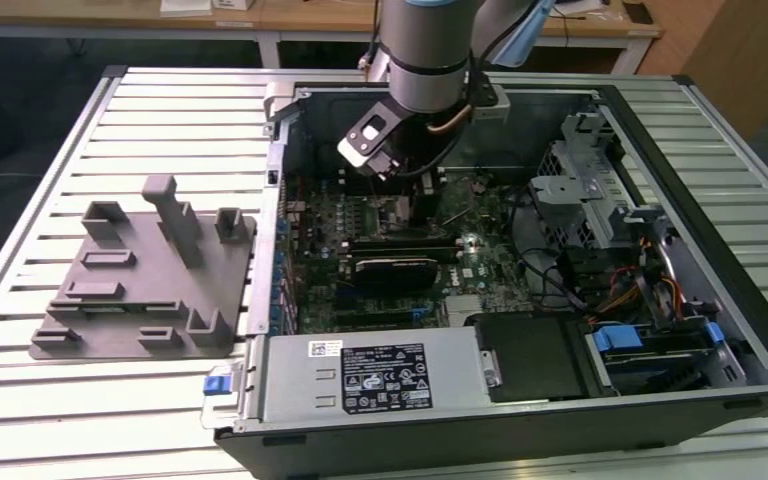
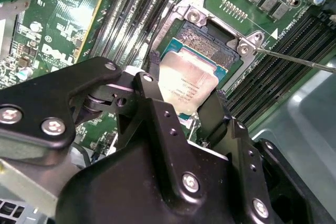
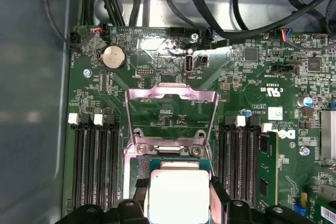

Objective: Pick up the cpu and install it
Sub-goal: 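Place the cpu into insertion slot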

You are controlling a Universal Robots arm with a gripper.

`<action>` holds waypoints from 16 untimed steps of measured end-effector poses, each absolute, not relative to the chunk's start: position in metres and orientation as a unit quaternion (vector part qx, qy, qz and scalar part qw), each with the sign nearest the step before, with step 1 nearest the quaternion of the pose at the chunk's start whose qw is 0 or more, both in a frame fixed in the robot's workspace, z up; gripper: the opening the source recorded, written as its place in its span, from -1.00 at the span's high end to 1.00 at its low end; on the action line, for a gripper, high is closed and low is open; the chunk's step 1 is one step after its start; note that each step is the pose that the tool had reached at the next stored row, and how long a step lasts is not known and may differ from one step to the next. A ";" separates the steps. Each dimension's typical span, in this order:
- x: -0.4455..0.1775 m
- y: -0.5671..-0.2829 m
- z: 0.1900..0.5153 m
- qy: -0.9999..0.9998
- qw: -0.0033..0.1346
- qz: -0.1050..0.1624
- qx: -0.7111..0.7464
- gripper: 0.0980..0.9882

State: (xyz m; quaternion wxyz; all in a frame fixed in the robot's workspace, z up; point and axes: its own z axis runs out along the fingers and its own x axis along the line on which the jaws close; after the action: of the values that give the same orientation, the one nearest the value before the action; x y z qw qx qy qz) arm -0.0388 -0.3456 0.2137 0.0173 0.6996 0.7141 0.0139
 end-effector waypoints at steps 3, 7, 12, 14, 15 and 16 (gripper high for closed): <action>-0.039 -0.344 0.208 0.714 0.019 0.012 0.700 0.00; -0.040 -0.338 0.204 0.713 0.022 0.009 0.701 0.00; -0.043 -0.337 0.200 0.710 0.024 0.006 0.704 0.00; -0.043 -0.337 0.199 0.710 0.025 0.006 0.704 0.00; -0.043 -0.337 0.197 0.710 0.025 0.006 0.704 0.00; -0.043 -0.337 0.196 0.710 0.025 0.006 0.704 0.00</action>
State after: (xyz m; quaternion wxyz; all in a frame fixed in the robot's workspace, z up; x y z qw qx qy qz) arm -0.0432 -0.3370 0.1956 0.0245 0.7042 0.7095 0.0061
